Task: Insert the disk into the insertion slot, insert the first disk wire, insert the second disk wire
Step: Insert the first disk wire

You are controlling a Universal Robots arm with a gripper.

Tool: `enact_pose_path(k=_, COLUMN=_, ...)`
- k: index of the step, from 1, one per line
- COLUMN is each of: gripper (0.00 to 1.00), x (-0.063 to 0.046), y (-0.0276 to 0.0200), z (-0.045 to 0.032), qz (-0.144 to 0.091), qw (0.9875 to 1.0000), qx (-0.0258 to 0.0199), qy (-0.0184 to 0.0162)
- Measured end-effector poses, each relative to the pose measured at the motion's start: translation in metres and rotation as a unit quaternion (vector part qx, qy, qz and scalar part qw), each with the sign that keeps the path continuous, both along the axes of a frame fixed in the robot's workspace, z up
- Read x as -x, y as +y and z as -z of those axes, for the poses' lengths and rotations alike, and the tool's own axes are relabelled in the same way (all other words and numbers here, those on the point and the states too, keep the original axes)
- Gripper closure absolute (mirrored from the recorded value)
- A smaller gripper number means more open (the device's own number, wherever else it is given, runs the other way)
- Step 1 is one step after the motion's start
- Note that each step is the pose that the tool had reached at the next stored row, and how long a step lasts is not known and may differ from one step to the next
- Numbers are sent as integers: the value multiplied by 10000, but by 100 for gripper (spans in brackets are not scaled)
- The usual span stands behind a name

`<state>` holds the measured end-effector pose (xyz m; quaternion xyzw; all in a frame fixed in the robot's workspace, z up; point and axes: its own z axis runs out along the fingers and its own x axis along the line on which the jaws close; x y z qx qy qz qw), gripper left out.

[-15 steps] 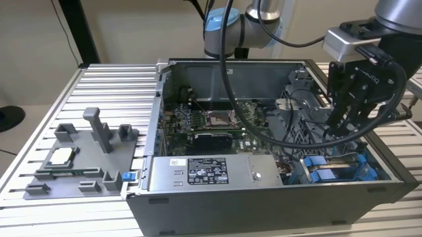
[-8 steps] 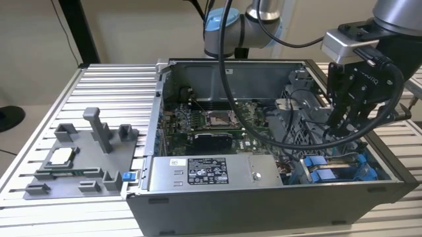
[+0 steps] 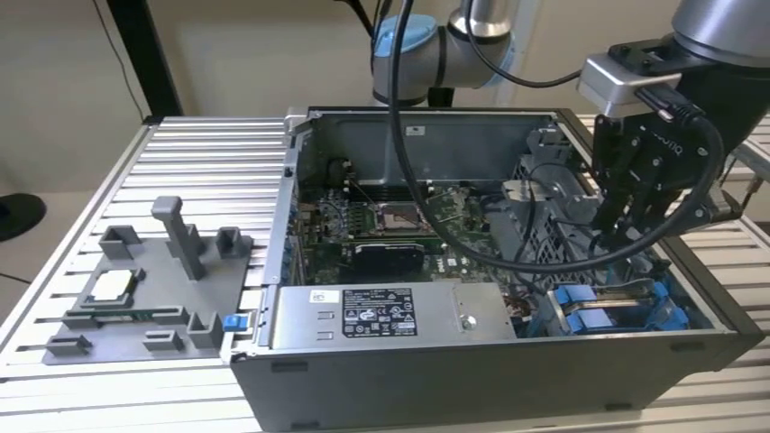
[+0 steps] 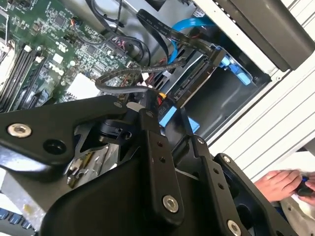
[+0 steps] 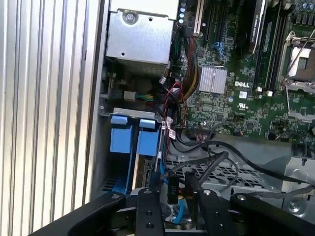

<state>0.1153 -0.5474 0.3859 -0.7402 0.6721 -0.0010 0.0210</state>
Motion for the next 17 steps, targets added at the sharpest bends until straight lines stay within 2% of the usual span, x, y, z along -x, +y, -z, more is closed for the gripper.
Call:
enact_pose_path(k=6, gripper=0, x=1, y=1, z=6, qz=3, qw=10000, qx=-11, qy=0)
enact_pose_path(k=7, gripper=100, x=1, y=1, z=7, qz=3, qw=10000, qx=-11, qy=0)
enact_pose_path(k=17, gripper=100, x=1, y=1, z=7, qz=3, qw=10000, qx=-12, qy=0)
